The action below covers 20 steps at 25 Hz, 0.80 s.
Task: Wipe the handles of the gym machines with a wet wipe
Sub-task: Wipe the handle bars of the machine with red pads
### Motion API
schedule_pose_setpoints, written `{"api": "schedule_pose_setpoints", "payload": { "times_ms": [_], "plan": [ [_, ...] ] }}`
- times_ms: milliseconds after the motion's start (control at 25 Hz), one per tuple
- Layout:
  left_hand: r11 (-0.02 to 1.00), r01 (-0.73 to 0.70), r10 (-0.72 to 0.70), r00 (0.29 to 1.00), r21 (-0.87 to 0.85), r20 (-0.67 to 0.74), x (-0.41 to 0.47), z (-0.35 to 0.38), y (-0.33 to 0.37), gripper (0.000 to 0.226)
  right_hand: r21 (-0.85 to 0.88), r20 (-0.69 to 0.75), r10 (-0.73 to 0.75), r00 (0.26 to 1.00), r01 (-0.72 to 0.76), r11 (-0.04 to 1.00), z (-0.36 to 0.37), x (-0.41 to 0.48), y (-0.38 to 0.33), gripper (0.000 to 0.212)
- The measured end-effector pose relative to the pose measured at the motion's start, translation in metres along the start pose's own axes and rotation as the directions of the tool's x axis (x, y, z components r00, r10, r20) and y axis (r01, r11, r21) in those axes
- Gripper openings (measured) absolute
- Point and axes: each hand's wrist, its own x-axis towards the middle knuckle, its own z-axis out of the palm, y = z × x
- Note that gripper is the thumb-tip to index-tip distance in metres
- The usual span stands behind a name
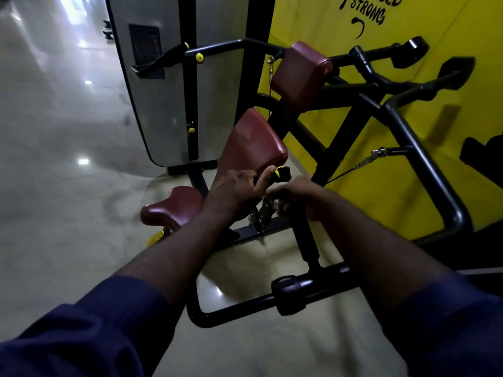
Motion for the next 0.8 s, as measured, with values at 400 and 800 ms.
{"api": "schedule_pose_setpoints", "payload": {
  "times_ms": [400, 800],
  "plan": [
    [0.999, 0.035, -0.035, 0.999, 0.016, -0.003, 0.002, 0.002, 0.001, 0.070, -0.407, -0.342, -0.248, 0.906, 0.095, 0.908, 0.010, 0.030, 0.013, 0.034],
    [0.997, 0.074, -0.074, 0.997, 0.029, -0.020, 0.005, 0.007, -0.002, 0.084, 0.135, 0.449, 0.007, 0.893, -0.076, 0.988, -0.020, -0.018, 0.087, 0.013]
  ]
}}
